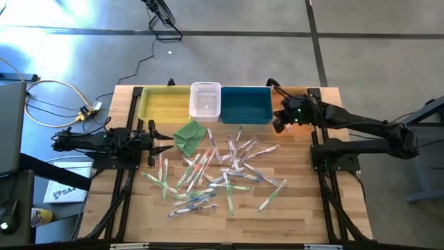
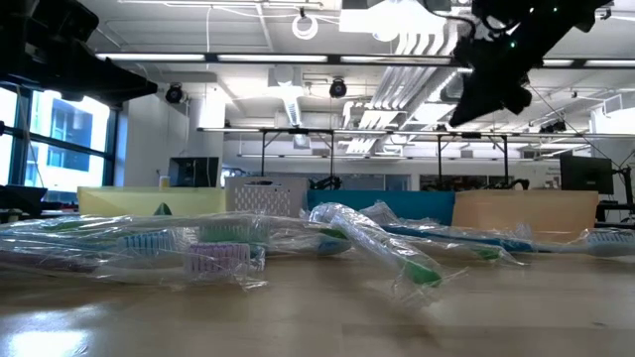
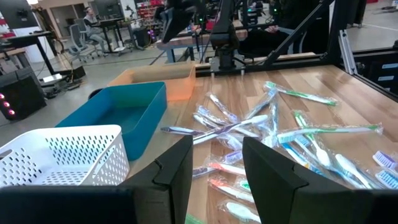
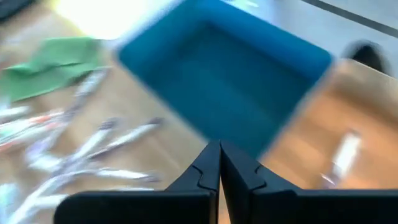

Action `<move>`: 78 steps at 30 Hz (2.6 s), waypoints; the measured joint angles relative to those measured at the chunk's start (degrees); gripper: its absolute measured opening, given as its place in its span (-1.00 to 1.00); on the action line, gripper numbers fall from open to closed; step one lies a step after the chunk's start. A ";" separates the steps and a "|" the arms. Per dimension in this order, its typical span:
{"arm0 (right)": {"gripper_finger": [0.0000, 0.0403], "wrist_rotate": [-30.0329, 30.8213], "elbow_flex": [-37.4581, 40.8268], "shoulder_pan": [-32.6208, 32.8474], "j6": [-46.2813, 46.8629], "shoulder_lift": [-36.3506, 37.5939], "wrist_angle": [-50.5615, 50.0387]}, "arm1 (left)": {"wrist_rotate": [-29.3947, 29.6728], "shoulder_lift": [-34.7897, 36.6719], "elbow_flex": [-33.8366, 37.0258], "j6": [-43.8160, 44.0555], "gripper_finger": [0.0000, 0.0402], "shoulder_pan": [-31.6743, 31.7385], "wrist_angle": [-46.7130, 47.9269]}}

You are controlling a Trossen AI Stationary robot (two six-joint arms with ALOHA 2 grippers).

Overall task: Pick & Place Toothbrushes
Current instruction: Put the violet toothbrush into the orange bin

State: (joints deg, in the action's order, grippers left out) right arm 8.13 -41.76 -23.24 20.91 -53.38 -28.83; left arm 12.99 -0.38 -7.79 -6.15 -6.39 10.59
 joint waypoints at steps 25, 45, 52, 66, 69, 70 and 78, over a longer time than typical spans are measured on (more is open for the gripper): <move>-0.99 -12.05 -0.02 6.79 -22.25 -0.18 3.82 | 0.28 0.01 0.00 0.00 -0.32 0.02 0.00; -0.22 -14.36 0.47 7.00 -28.82 -1.96 -0.20 | 0.24 0.00 0.00 0.00 -0.32 0.00 0.02; -0.26 -12.51 0.57 9.63 -28.84 -8.08 -3.36 | 0.22 0.00 0.00 0.00 -0.32 0.00 0.27; -0.19 -2.12 0.57 16.82 -28.94 -19.84 -3.79 | -0.02 0.02 0.00 0.00 -0.32 0.00 0.31; -0.17 -3.72 0.57 18.17 -28.97 -21.82 -3.74 | 0.00 0.02 0.00 0.00 -0.32 0.01 0.31; -0.16 -4.01 0.57 18.59 -28.72 -22.50 -3.74 | 0.00 0.00 0.00 0.00 -0.32 0.01 0.31; -0.16 -3.90 0.57 20.04 -28.35 -27.71 -3.22 | 0.04 0.01 0.00 0.00 -0.32 0.00 0.30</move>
State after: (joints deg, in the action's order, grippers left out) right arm 4.23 -41.19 -3.20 -7.44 -81.08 -32.05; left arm 13.04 -0.37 -7.79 -6.15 -6.39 10.89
